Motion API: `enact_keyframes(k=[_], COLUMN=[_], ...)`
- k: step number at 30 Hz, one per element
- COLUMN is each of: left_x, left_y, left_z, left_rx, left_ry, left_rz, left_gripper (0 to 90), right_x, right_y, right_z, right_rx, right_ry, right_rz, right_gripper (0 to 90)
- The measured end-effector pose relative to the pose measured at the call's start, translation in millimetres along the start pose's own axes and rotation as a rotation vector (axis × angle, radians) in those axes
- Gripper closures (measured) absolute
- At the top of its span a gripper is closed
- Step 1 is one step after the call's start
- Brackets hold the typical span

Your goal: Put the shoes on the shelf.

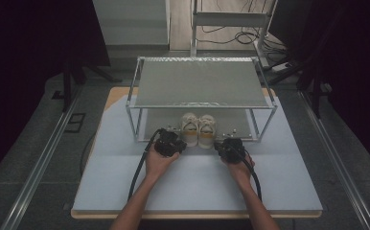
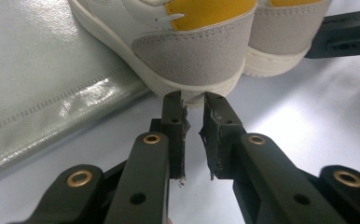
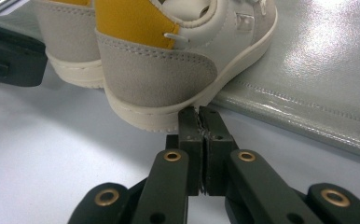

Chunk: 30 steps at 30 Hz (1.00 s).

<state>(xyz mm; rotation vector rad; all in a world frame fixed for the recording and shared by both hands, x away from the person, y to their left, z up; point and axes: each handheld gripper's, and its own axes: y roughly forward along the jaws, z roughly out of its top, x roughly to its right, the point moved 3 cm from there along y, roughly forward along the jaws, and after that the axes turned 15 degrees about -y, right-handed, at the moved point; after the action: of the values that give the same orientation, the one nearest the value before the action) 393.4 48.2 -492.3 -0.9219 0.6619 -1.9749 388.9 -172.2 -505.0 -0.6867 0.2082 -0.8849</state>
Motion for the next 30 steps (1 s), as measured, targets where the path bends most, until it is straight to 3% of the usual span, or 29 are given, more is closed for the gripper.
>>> enact_keyframes(k=[6, 13, 23, 30], left_x=[-1.8, -0.9, -0.4, -0.3], left_y=[4.2, 4.6, 6.0, 6.2], left_z=[5.9, 6.2, 6.5, 7.0], left_rx=[-0.015, -0.015, -0.013, -0.017], left_ry=[-0.003, -0.007, -0.013, -0.016], left_rz=[0.003, 0.008, 0.002, 0.002], left_gripper=[78.5, 78.4, 78.5, 78.5], right_x=[-1.3, -16.6, -12.5, -1.5], right_y=[-1.7, -12.6, -5.9, 3.3], right_z=[-0.2, 2.2, 8.0, 13.4], right_rx=[0.005, 0.044, 0.037, 0.028], right_ry=[0.001, -0.031, -0.024, -0.013], right_rz=[0.009, 0.061, 0.031, -0.011], right_gripper=[87.9, 87.7, 88.9, 88.9])
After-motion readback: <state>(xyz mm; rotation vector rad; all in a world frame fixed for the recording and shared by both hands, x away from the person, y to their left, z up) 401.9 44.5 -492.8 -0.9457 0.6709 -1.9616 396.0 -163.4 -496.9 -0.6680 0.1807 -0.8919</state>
